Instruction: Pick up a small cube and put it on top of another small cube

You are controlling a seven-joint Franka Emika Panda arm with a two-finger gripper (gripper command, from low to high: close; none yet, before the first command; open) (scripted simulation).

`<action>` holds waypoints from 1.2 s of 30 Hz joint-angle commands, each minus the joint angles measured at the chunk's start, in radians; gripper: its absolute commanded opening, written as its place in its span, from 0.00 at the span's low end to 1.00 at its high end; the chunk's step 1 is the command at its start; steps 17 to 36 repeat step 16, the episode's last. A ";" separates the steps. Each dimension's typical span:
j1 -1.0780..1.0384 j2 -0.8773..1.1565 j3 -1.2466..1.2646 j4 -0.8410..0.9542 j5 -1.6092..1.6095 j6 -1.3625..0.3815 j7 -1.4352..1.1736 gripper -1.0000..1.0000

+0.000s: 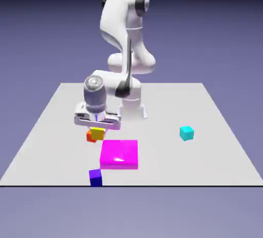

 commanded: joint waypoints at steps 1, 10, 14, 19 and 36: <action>-0.011 -0.031 -0.036 -0.029 0.012 -0.003 0.042 0.00; -0.114 0.022 -0.103 -0.152 0.186 0.146 0.069 0.00; -0.120 0.095 -0.081 -0.170 0.248 0.226 0.021 1.00; -0.117 0.059 -0.092 -0.161 0.217 0.186 0.045 1.00; -0.117 0.059 -0.092 -0.161 0.217 0.186 0.045 1.00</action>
